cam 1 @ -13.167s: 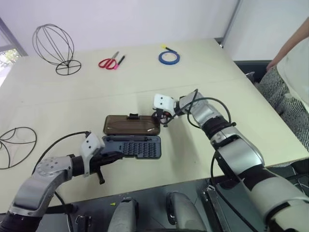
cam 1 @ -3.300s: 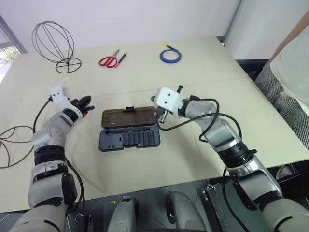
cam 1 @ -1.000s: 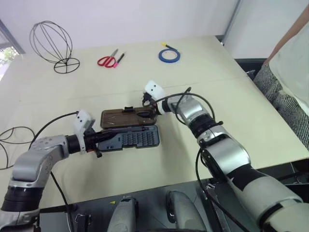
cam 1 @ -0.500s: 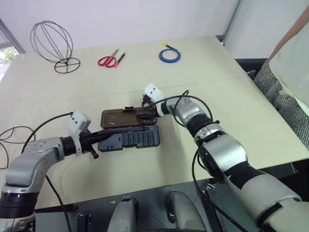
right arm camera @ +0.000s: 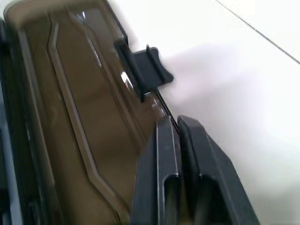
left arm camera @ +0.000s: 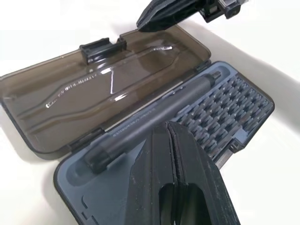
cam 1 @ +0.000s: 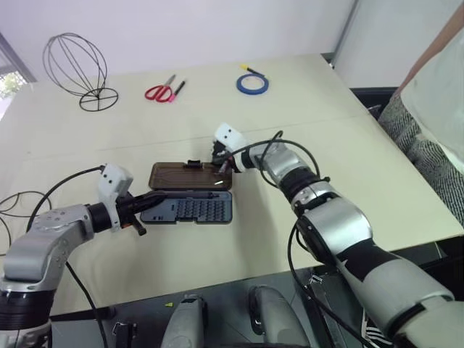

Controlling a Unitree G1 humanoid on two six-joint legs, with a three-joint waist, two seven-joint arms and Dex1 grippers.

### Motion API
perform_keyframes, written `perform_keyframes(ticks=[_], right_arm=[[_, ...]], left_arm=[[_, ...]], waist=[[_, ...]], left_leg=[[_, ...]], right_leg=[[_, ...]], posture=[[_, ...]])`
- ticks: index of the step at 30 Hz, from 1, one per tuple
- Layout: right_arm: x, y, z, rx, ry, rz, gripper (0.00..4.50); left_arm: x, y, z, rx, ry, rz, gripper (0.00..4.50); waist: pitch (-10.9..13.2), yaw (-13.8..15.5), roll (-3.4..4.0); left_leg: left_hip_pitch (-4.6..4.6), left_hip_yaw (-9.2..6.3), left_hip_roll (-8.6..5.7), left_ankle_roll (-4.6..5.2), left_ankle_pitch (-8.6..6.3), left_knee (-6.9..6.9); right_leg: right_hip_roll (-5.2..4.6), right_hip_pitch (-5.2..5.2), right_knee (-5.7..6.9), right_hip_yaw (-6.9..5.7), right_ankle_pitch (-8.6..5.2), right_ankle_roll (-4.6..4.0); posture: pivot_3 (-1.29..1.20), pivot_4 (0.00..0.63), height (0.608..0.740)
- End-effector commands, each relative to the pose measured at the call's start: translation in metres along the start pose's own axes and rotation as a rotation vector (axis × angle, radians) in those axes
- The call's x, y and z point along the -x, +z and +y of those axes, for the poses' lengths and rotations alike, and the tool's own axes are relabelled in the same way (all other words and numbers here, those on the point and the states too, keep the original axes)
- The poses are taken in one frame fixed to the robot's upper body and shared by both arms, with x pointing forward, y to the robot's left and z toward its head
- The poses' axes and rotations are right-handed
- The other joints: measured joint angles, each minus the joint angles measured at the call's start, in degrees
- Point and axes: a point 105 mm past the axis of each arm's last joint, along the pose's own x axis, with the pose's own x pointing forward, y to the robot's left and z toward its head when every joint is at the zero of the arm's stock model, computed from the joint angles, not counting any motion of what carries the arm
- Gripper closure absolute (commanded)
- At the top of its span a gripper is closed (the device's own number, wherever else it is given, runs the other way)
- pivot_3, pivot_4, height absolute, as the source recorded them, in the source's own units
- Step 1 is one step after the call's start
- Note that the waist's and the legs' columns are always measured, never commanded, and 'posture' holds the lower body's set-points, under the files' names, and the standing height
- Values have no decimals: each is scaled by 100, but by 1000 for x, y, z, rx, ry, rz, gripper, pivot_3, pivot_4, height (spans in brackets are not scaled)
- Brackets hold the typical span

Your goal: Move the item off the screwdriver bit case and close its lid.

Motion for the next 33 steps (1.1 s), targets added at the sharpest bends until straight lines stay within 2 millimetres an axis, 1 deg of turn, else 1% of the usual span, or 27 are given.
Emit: perform_keyframes(ticks=[1,4,8,13,17,22,25,28,32,33], right_arm=[[-4,-6,11,56,64,39,4480],[-4,-7,15,97,99,46,4480],[-3,-10,21,196,143,54,4480],[2,-11,15,236,139,77,4480],[8,-21,20,301,224,128,4480],[12,-29,30,363,306,139,4480],[14,-31,32,379,312,136,4480],[13,-27,25,341,254,126,4480],[14,-22,20,307,231,118,4480],[15,-21,20,305,232,114,4232]], left_arm=[[6,13,2,-47,23,-33,4500],[7,14,4,-49,30,-34,4500],[6,15,4,-51,33,-38,4500],[1,16,5,-55,31,-45,4500],[-2,17,5,-56,28,-52,4500],[-4,16,4,-54,26,-57,4500],[-5,16,4,-52,27,-60,4500],[-6,16,3,-51,25,-61,4500],[-9,17,3,-53,22,-62,4500],[-9,17,4,-55,22,-62,4500]], waist=[[0,-9,0],[0,-31,0],[0,-62,0],[0,-64,0],[0,-57,-1],[-1,-58,-1],[-1,-58,-1],[-1,-59,-1],[-2,-61,-1],[-2,-61,-1]], left_leg=[[0,0,0,0,0,0],[0,0,0,0,0,-2],[0,0,0,0,0,-4],[1,0,0,0,0,-5],[0,0,-1,0,0,-5],[0,0,-2,-1,-1,-4],[1,0,-1,-1,-1,-4],[2,0,-2,-1,-1,-4],[8,0,-1,-1,0,-2],[9,0,-1,-1,0,-1]], right_leg=[[0,0,-1,0,0,0],[-1,0,-1,0,0,0],[-1,0,-2,0,0,0],[-1,-1,-1,0,0,0],[-2,0,-2,0,0,0],[-3,1,-4,0,0,1],[-3,1,-3,0,0,1],[-3,1,-2,0,0,1],[-3,6,1,0,0,0],[-2,7,1,0,0,0]], posture=[[0,150,740],[0,150,740],[0,150,740],[0,150,740],[0,150,740],[0,150,740],[0,150,740],[0,150,740],[0,150,740],[0,150,740]])
